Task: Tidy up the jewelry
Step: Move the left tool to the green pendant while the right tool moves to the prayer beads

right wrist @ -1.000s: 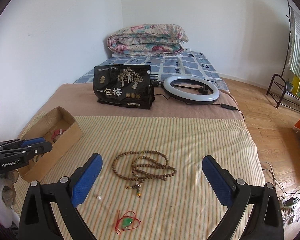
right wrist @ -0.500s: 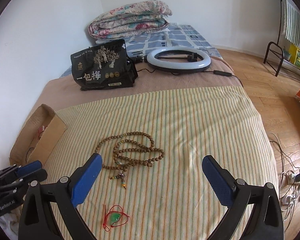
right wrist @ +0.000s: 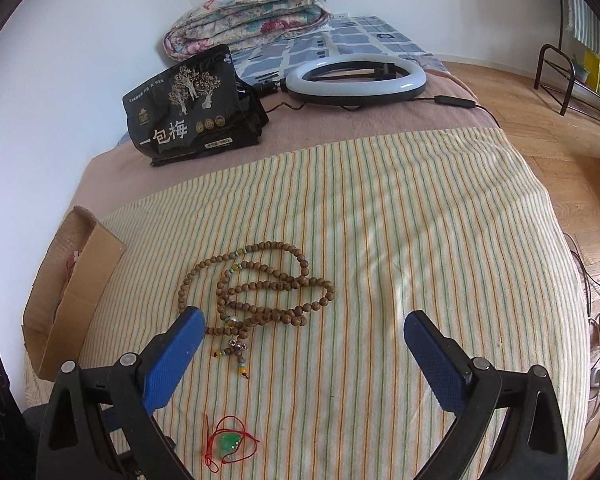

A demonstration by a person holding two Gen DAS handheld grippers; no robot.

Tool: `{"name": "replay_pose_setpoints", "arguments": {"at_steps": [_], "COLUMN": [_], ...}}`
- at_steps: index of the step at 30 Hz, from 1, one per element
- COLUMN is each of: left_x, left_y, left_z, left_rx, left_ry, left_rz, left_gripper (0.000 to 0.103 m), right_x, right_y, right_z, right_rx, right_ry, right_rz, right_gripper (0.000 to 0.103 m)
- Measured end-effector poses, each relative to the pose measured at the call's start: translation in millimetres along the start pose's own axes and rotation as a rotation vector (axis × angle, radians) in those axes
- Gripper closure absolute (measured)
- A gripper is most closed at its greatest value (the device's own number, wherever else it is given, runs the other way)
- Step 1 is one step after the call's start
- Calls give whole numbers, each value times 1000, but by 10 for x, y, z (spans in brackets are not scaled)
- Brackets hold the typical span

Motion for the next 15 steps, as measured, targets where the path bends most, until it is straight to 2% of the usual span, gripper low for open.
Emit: {"name": "replay_pose_setpoints", "arguments": {"at_steps": [6, 15], "left_x": [-171, -160], "left_y": [-169, -255], "left_z": [-200, -355], "left_rx": [3, 9], "left_ry": [41, 48], "left_rz": [-48, -63], "left_gripper": [67, 67], "right_x": [-37, -29], "right_y": [-139, -165], "right_z": [-10, -135], "right_rx": [4, 30], "right_ry": [1, 13], "right_rz": [-32, -65], "right_gripper": [2, 2]}}
Point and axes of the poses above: each gripper's, at about its wrist camera, not at the fingertips, and z roughly against the way its jaws point, y to its left, x to its top, the point moved 8 cm from there along -z, roughly the way its jaws point, and after that the axes turned 8 degrees about z, right-handed, at the moved point
